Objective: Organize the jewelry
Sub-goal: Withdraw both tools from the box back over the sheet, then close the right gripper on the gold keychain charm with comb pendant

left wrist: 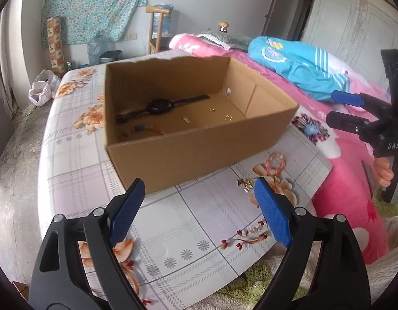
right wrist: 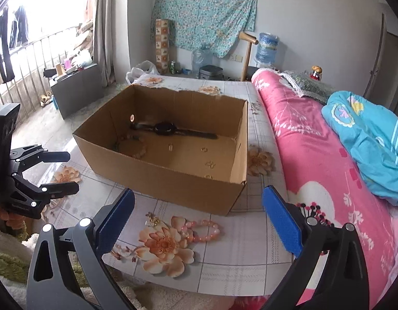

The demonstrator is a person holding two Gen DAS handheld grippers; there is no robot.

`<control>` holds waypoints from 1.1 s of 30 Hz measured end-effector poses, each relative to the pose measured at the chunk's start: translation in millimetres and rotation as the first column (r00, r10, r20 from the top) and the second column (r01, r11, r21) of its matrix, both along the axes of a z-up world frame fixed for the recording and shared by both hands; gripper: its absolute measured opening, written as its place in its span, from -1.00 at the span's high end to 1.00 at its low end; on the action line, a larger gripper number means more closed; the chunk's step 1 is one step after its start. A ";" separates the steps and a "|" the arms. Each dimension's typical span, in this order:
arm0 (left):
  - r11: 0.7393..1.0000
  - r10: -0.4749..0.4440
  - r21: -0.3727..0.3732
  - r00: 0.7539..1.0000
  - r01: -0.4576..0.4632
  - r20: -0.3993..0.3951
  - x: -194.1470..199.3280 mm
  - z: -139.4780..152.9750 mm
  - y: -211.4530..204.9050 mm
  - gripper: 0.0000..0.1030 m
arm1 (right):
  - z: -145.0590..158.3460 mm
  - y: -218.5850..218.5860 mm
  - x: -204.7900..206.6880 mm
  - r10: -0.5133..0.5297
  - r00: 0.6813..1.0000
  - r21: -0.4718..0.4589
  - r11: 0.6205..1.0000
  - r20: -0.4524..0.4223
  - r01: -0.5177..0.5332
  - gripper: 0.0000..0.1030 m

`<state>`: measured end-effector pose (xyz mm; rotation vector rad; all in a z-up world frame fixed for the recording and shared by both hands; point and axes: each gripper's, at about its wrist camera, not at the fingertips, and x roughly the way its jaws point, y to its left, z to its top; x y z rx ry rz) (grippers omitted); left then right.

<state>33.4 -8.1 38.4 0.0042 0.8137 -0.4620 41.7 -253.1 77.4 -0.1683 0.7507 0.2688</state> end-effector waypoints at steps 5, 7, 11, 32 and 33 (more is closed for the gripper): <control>0.997 -0.038 0.061 0.999 0.038 -0.007 0.7 -25.4 -20.3 -0.61 | -34.6 0.0 1.4 -0.034 0.993 0.127 0.991 -0.113 0.049 -0.87; 0.997 -0.045 0.069 0.999 0.046 -0.021 3.4 -32.7 -24.6 -0.61 | -52.3 7.4 -0.8 -0.051 0.988 0.139 0.988 -0.146 0.072 -0.87; 0.990 -0.013 0.142 0.999 0.019 -0.041 11.3 -47.6 -28.2 -0.60 | -82.3 28.4 -3.6 -0.039 0.980 0.148 0.987 -0.197 0.069 -0.78; 0.986 -0.012 0.163 0.996 0.027 -0.092 29.3 -68.9 -26.0 -0.37 | -129.9 67.7 20.9 -0.006 0.958 0.077 0.997 -0.287 0.029 0.49; 0.986 -0.012 0.162 0.996 0.027 -0.093 29.8 -69.0 -26.0 -0.37 | -131.3 66.7 22.1 -0.002 0.958 0.072 0.997 -0.288 0.024 0.51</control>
